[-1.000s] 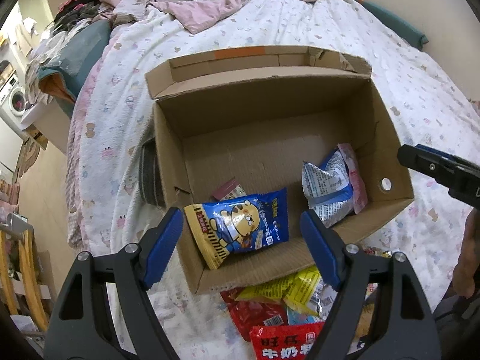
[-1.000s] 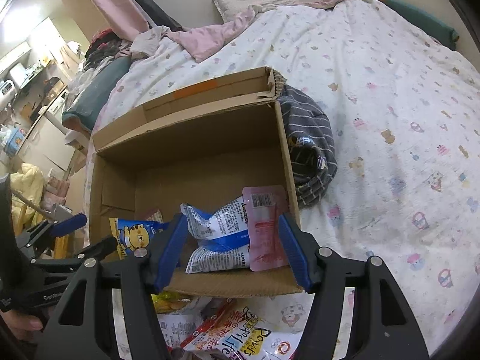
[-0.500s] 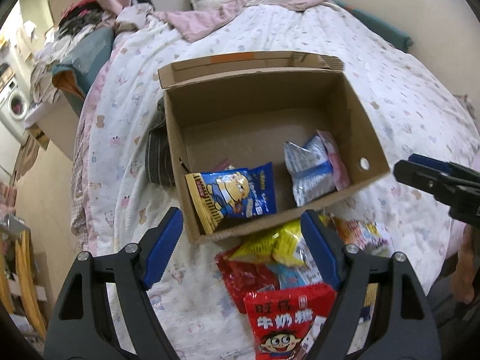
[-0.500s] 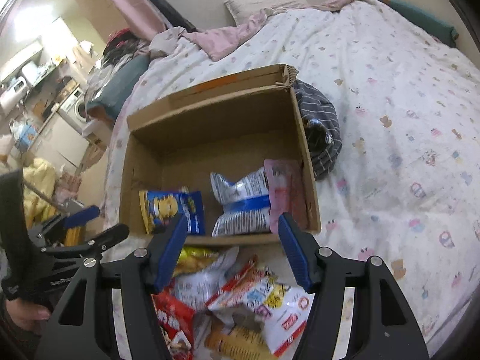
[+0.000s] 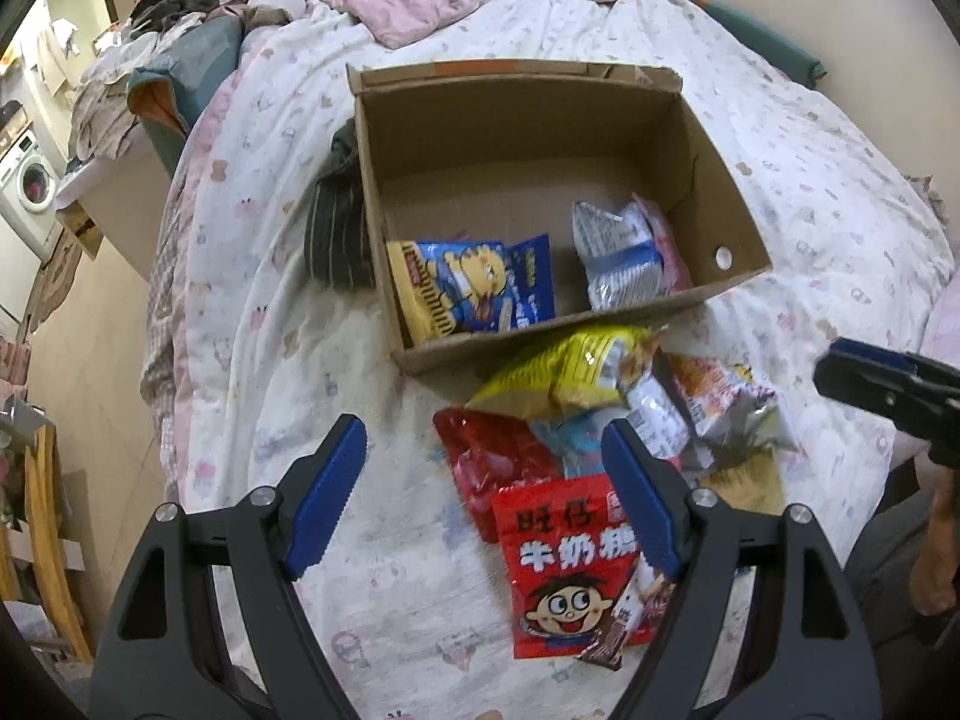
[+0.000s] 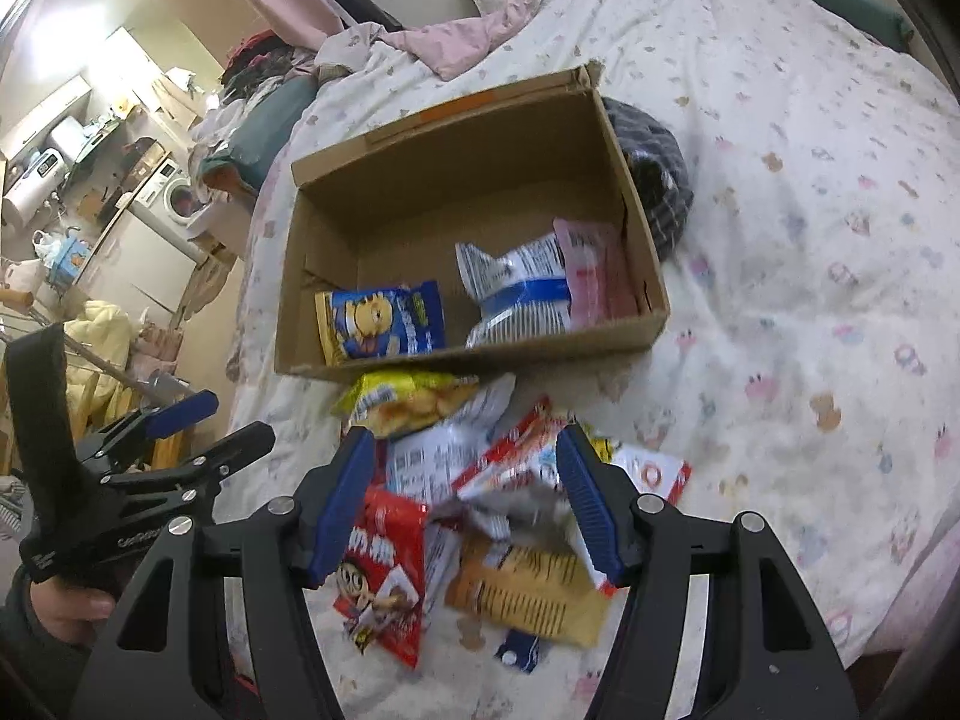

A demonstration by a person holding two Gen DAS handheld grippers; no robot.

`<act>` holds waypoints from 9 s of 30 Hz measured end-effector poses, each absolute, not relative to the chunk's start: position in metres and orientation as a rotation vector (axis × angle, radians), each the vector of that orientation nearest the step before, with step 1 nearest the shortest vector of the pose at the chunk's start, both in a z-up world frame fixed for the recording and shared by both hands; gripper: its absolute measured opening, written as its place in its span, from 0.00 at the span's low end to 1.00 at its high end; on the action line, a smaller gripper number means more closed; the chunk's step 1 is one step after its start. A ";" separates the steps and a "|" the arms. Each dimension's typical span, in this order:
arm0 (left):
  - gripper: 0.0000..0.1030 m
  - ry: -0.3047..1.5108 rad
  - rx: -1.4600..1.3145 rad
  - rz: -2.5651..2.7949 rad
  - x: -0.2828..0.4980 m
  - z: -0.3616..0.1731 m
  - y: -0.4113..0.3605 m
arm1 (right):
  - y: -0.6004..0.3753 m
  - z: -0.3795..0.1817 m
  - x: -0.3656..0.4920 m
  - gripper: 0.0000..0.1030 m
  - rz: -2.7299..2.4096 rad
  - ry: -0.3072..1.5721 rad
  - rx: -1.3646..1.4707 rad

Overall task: Organize snacks
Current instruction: 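Withdraw both grippers from the box back toward the snack pile, then grasp the white-brown snack stick with the left gripper while the right gripper grasps a tan packet, then carry the snack stick and tan packet over the cardboard box with both grippers, then open both grippers to drop the stick and tan packet into the box, then withdraw both grippers from the box toward the snack pile, then grasp the red milk-candy bag with the left gripper and lift it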

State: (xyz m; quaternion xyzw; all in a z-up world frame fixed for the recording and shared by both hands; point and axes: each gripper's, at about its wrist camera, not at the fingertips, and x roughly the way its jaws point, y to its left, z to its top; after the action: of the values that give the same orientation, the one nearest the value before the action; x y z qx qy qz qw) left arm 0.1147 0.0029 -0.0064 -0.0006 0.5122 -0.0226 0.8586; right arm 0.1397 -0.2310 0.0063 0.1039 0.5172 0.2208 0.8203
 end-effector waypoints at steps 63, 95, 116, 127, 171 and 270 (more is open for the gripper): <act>0.13 1.284 -0.214 -0.161 0.097 -0.046 0.017 | -0.234 -0.109 0.129 0.81 0.309 1.543 0.235; 0.13 1.275 -0.188 -0.098 0.101 -0.043 0.010 | -0.241 -0.059 0.109 0.12 0.537 1.394 0.346; 0.13 1.075 -0.183 -0.045 0.158 0.055 0.024 | -0.265 0.071 0.158 0.12 0.588 1.027 0.400; 0.13 1.103 -0.025 -0.034 0.237 0.029 0.001 | -0.248 0.056 0.239 0.12 0.561 1.041 0.377; 0.14 1.146 -0.029 -0.061 0.298 -0.037 -0.007 | -0.191 -0.050 0.343 0.17 0.539 1.162 0.367; 0.91 1.589 -0.344 -0.132 0.118 -0.132 -0.040 | -0.264 -0.019 0.158 0.86 0.371 1.200 0.399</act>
State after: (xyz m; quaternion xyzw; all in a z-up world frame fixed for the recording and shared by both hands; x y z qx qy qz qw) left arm 0.1178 -0.0399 -0.1321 -0.1535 0.7093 -0.0587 0.6855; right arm 0.1580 -0.2636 -0.0187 0.1854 0.5574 0.1722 0.7908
